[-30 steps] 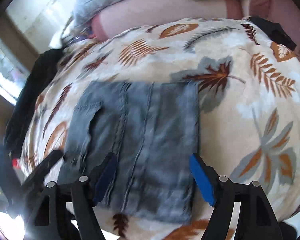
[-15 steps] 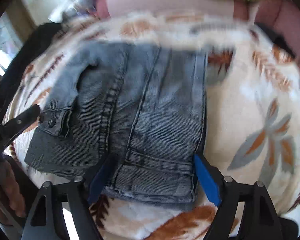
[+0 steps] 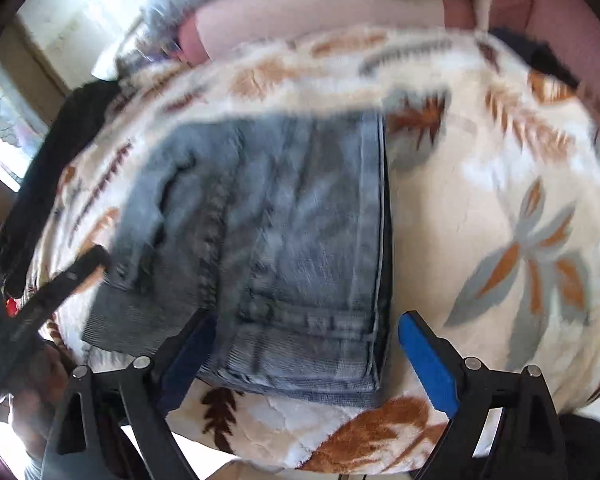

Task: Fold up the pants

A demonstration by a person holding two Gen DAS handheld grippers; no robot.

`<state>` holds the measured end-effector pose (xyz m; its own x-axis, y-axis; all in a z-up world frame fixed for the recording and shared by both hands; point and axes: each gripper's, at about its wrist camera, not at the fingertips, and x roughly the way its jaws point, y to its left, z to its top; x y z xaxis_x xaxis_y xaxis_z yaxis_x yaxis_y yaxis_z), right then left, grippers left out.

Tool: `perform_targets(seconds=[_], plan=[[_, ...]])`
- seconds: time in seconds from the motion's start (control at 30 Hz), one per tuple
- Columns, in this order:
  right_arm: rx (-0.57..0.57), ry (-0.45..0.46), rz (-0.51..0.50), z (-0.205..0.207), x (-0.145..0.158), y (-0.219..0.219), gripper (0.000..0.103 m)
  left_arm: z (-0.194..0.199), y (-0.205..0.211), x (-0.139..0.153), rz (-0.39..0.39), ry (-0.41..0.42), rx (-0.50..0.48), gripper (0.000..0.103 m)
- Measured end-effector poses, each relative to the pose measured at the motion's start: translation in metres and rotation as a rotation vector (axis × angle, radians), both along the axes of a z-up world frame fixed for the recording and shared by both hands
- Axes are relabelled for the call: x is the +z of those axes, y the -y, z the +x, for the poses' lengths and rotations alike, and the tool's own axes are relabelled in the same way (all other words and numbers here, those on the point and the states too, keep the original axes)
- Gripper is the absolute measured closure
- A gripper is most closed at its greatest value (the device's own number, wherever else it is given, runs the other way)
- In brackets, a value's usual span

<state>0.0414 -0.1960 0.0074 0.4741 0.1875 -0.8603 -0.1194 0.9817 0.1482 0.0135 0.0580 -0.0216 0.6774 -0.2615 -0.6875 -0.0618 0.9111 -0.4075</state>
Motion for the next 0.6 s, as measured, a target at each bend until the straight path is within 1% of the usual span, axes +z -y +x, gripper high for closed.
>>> perform_targets(seconds=[0.03,0.07,0.1,0.13,0.27,0.33,0.37,0.4,0.43,0.47,0.53,0.57,0.6], plan=[[-0.001,-0.009,-0.009,0.003,-0.003,-0.001,0.008,0.0,0.001,0.0,0.004,0.001,0.0,0.041],[0.002,-0.053,-0.02,0.006,-0.015,-0.001,0.008,0.0,0.002,0.001,0.009,0.004,-0.001,0.041],[0.011,-0.118,-0.014,0.007,-0.032,0.002,0.008,0.0,0.003,0.001,0.012,0.007,-0.006,0.041],[-0.004,-0.103,0.011,0.005,-0.036,0.006,0.006,0.001,0.004,0.0,0.013,0.005,-0.008,0.04],[-0.022,-0.086,0.014,0.007,-0.019,0.005,0.006,0.001,0.003,0.0,0.029,0.01,0.006,0.037],[-0.003,-0.032,0.014,0.005,-0.002,0.001,0.006,0.002,0.002,-0.001,0.018,0.004,0.008,0.037],[0.002,0.021,-0.007,0.004,0.009,-0.003,0.006,0.002,0.002,-0.001,0.019,0.004,0.009,0.037],[0.006,0.052,-0.02,0.008,0.015,-0.005,0.006,0.002,0.002,0.0,0.024,0.006,0.006,0.037],[0.01,0.063,-0.028,0.009,0.015,-0.009,0.006,0.002,0.002,0.0,0.026,0.007,0.004,0.037],[0.013,0.041,-0.04,0.012,0.007,-0.013,0.006,0.003,0.002,0.0,0.026,0.007,0.003,0.037],[0.034,-0.086,-0.101,0.021,-0.027,-0.021,0.006,0.003,0.0,0.0,0.013,0.003,-0.001,0.037],[0.025,-0.091,-0.076,0.02,-0.036,-0.019,0.004,0.003,0.0,0.0,0.007,0.001,-0.006,0.037],[0.003,-0.071,-0.051,0.018,-0.032,-0.015,0.003,0.003,-0.001,0.0,0.008,0.002,-0.004,0.037]])
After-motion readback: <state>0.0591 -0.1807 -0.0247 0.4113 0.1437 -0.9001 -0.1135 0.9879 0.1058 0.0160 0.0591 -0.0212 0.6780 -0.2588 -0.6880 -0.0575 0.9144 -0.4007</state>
